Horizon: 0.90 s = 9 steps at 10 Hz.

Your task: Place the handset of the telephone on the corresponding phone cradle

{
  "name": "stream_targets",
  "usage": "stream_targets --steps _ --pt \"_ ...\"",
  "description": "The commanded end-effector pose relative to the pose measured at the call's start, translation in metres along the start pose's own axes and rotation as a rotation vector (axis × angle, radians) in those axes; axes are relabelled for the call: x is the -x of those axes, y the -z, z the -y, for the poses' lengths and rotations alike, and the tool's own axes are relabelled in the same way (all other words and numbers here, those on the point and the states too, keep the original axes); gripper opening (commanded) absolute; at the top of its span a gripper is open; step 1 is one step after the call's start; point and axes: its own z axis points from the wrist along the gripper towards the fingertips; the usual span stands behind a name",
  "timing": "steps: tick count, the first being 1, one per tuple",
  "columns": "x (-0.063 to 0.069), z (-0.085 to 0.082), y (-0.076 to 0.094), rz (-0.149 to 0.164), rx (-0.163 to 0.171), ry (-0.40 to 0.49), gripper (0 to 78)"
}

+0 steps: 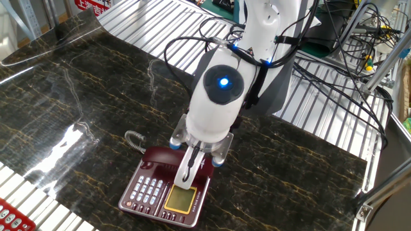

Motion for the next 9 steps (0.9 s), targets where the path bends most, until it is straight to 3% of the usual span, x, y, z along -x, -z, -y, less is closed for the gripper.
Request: stream_targets --steps 1,4,9 --pt "0.014 -0.006 0.003 -0.076 -0.003 0.017 1.1" --pt "0.022 -0.002 -0.005 -0.089 0.007 0.033 1.1" --pt "0.016 0.004 -0.011 -0.078 0.037 0.023 1.1"
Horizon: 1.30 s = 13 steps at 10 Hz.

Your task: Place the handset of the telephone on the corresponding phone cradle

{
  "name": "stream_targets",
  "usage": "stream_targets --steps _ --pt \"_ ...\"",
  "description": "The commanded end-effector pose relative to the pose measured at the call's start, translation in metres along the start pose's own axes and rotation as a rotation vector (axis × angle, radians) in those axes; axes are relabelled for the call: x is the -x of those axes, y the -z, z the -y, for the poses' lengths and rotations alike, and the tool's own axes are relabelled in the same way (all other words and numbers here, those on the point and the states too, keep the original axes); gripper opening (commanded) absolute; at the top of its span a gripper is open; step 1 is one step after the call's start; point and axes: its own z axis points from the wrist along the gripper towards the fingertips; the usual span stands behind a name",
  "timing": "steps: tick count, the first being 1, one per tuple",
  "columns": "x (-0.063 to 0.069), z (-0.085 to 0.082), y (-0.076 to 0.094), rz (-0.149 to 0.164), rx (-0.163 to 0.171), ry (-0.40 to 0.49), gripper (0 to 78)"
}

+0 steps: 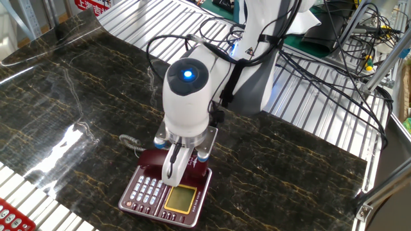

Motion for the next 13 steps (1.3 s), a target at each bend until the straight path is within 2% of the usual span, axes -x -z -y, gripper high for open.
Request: stream_targets --steps 1,6,13 --pt "-0.0015 0.0005 -0.0001 0.005 0.017 -0.003 1.1" --pt "-0.0026 -0.0027 -0.0083 0.009 0.033 -0.025 1.1" --pt "-0.0027 -0.0031 -0.0095 0.007 0.046 -0.075 1.1"
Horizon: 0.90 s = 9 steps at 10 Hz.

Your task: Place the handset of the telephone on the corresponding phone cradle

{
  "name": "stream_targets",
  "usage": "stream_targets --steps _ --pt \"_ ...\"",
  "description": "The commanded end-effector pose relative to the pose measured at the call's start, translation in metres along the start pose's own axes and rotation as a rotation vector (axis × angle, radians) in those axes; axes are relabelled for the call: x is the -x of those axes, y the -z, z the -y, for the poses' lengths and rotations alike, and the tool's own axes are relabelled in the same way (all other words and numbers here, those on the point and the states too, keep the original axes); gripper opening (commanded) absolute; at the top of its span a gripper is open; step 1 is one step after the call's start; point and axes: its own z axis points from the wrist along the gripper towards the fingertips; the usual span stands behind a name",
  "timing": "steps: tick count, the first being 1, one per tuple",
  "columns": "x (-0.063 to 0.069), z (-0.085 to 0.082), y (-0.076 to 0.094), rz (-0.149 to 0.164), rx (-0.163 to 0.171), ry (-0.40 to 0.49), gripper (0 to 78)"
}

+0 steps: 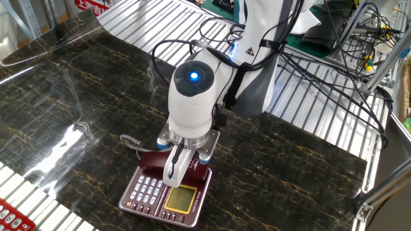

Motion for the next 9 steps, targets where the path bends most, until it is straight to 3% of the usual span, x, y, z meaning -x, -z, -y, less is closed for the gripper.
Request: stream_targets --steps 1,9 --pt "0.0005 -0.0018 0.0015 0.002 0.018 -0.054 1.1" --pt "0.0009 -0.0019 0.0006 0.005 0.021 -0.060 1.1"
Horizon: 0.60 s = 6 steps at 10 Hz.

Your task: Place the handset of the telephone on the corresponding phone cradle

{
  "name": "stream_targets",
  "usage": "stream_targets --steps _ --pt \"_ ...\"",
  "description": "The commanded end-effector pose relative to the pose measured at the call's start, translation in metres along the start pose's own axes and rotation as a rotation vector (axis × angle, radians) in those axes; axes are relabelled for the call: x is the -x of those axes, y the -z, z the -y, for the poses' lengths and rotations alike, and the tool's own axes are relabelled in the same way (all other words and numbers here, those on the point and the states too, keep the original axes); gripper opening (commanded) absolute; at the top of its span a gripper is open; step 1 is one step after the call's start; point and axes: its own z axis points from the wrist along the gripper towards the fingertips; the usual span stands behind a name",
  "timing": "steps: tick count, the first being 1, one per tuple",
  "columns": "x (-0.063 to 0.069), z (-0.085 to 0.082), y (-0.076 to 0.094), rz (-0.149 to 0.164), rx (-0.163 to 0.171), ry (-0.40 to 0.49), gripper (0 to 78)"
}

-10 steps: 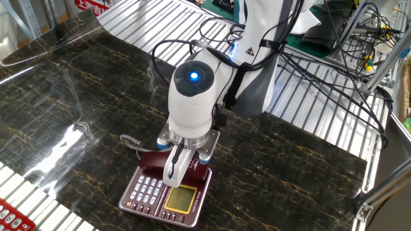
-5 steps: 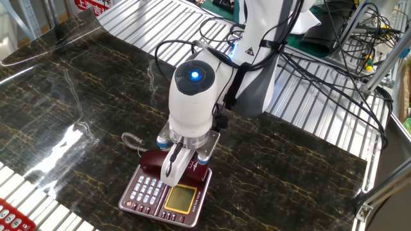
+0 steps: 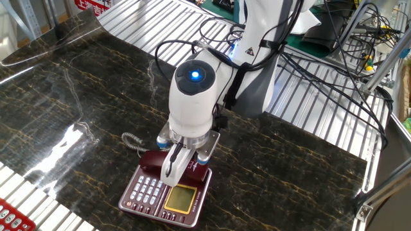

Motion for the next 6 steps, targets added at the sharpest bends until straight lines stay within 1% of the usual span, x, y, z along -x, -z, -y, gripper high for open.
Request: stream_targets --steps 1,4,6 --pt "0.0002 -0.0011 0.0015 0.001 0.003 -0.004 1.1" --pt "-0.0001 -0.0002 0.0003 -0.002 -0.005 0.004 1.1" --pt "-0.0008 0.0008 -0.0004 0.002 -0.007 0.011 1.1"
